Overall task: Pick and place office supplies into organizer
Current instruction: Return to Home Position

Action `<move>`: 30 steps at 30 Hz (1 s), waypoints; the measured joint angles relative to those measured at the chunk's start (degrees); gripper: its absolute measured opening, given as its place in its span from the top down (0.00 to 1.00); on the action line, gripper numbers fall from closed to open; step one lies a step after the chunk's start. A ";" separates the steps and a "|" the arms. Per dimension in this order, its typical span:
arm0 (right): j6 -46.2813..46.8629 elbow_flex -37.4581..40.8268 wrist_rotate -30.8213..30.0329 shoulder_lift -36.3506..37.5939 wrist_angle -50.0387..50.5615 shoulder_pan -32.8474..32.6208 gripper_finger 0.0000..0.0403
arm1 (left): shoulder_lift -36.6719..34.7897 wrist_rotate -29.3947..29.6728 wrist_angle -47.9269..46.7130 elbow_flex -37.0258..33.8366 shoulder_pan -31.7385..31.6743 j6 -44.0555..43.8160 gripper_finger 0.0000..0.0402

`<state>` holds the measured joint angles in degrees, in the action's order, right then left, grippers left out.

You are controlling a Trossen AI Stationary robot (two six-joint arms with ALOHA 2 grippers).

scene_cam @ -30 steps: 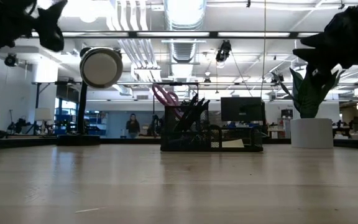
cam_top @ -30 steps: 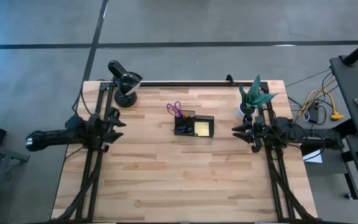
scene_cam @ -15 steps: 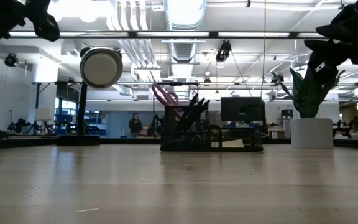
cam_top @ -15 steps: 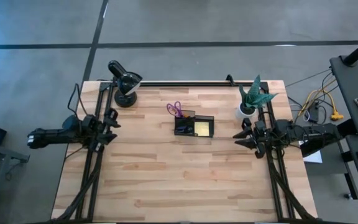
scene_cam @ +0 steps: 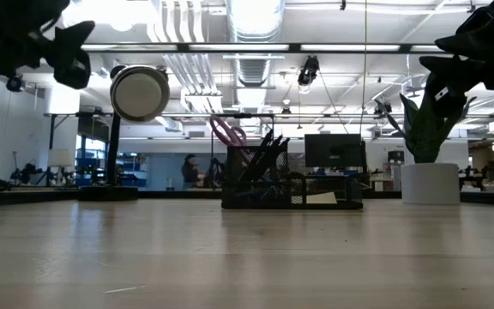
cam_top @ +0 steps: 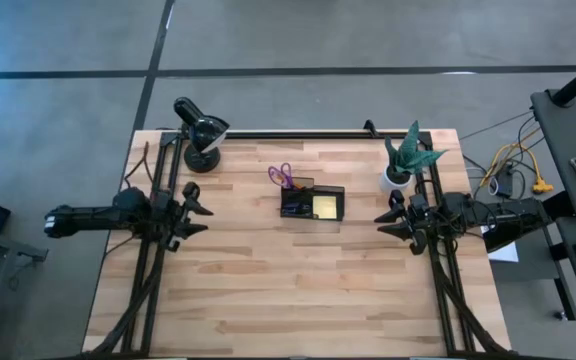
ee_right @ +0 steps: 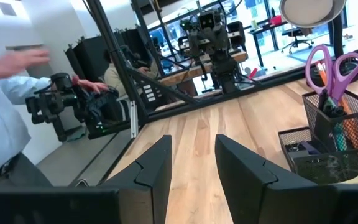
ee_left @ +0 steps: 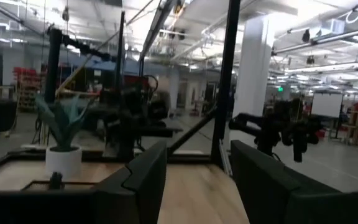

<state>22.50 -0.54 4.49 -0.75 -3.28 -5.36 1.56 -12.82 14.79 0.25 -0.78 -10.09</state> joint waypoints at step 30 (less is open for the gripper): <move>0.00 0.00 -0.02 -0.13 0.02 0.02 0.71 | 2.19 0.00 -1.21 0.02 0.00 0.00 0.60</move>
<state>22.50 -0.54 4.47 -0.89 -3.27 -5.34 3.76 -12.82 13.59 0.27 -0.78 -10.09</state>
